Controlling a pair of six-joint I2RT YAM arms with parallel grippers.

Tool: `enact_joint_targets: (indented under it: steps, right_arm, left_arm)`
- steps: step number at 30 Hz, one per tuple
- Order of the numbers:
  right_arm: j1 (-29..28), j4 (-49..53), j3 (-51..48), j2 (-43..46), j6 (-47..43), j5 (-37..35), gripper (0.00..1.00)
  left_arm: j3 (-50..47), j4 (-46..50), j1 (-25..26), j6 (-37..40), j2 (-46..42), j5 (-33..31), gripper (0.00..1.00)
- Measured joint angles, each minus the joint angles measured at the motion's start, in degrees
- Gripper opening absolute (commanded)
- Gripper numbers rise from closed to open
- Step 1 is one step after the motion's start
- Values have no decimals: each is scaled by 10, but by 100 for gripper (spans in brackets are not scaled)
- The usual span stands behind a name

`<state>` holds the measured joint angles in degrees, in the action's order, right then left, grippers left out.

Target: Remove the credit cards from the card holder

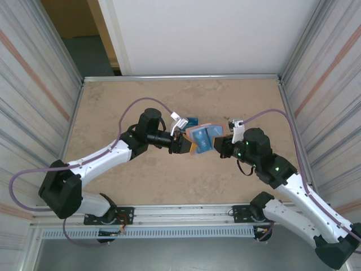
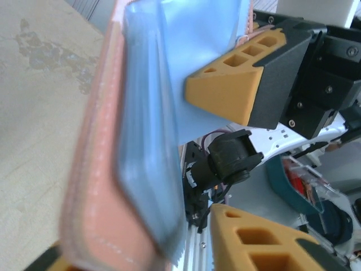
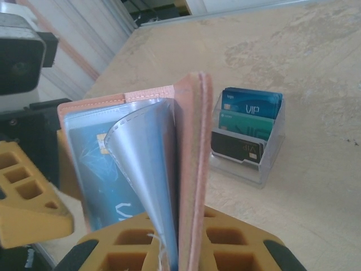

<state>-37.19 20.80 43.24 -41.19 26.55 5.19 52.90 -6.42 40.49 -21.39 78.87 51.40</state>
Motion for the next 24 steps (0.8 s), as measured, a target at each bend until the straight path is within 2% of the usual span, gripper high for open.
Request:
enact_joint_targets:
  steps: [2, 5, 16, 21, 24]
  right_arm:
    - [1, 0, 0, 0, 1, 2, 0]
    - [1, 0, 0, 0, 4, 5, 1]
    - [1, 0, 0, -14, 19, 17, 3]
    - [1, 0, 0, -24, 28, 25, 7]
    - [2, 0, -3, -26, 30, 22, 15]
  left_arm:
    - [0, -3, 0, -2, 0, 0, 49]
    - [0, -7, 0, -2, 1, 0, 50]
    - [-14, -50, 0, -35, 24, -46, 42]
    - [-25, -73, 0, -54, 30, -65, 18]
    - [-28, -82, 1, -57, 30, -64, 1]
